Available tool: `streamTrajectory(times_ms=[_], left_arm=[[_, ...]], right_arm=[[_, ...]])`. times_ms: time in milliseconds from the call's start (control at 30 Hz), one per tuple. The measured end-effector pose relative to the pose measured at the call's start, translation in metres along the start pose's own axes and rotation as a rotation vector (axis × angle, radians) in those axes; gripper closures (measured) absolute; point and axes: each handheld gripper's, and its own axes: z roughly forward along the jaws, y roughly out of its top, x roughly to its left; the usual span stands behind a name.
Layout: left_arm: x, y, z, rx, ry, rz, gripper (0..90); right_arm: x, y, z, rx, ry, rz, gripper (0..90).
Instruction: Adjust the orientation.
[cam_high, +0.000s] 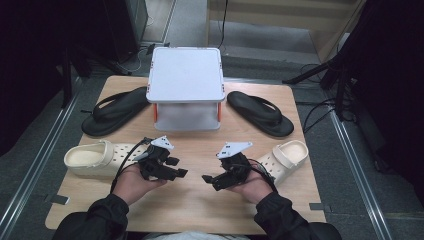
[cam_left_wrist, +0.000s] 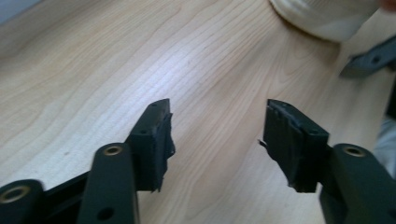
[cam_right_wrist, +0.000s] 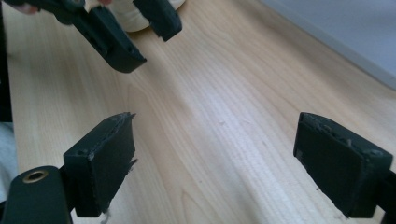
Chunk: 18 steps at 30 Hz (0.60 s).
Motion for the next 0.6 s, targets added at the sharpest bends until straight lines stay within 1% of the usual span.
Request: streamTrajectory(times_ms=[67, 100, 133, 200, 233, 267, 333, 367, 400, 433, 467, 533, 567, 600], left_arm=[[-0.001, 0.000, -0.002, -0.006, 0.014, 0.004, 40.8], [-0.001, 0.000, -0.002, -0.006, 0.014, 0.004, 40.7], [-0.002, 0.000, -0.004, 0.000, 0.029, 0.008, 40.7], [0.000, -0.001, -0.007, -0.002, -0.023, 0.013, 38.7], [0.000, -0.001, -0.007, -0.002, -0.023, 0.013, 38.9], [0.001, -0.001, -0.009, -0.018, -0.027, 0.009, 38.7], [0.001, -0.001, -0.013, -0.043, -0.010, 0.010, 39.4], [0.001, -0.001, -0.013, -0.043, -0.010, 0.010, 40.1], [0.001, -0.001, -0.014, -0.041, -0.010, 0.008, 40.9], [0.001, -0.001, -0.014, -0.037, -0.006, 0.010, 40.9], [0.001, -0.001, -0.016, -0.029, 0.012, 0.025, 42.9], [0.001, -0.001, -0.016, -0.025, 0.020, 0.029, 43.7], [0.001, -0.001, -0.016, -0.025, 0.015, 0.020, 44.0], [0.002, -0.001, -0.016, -0.021, 0.009, 0.018, 44.9]], right_arm=[[0.002, -0.001, 0.002, 0.008, -0.001, 0.003, 13.6], [0.002, -0.001, 0.002, 0.007, -0.006, 0.003, 16.7], [0.002, -0.001, 0.003, 0.011, -0.004, 0.007, 20.0], [0.000, -0.001, 0.004, 0.009, 0.009, 0.028, 23.8], [0.000, -0.001, 0.004, 0.009, 0.009, 0.028, 23.8], [0.000, -0.001, 0.004, 0.013, 0.016, 0.034, 27.0], [0.003, 0.000, 0.003, 0.018, -0.001, 0.009, 29.1], [0.003, 0.000, 0.003, 0.018, -0.001, 0.009, 29.1], [0.005, -0.001, 0.002, 0.014, -0.006, -0.010, 33.1], [0.005, -0.001, 0.002, 0.014, -0.006, -0.010, 33.1], [0.007, -0.001, 0.001, 0.011, -0.003, -0.008, 34.2], [0.007, 0.000, 0.000, 0.010, 0.001, -0.005, 34.7], [0.007, 0.000, -0.001, 0.007, 0.011, 0.006, 35.8], [0.007, 0.000, -0.002, -0.003, 0.023, 0.019, 39.0]])
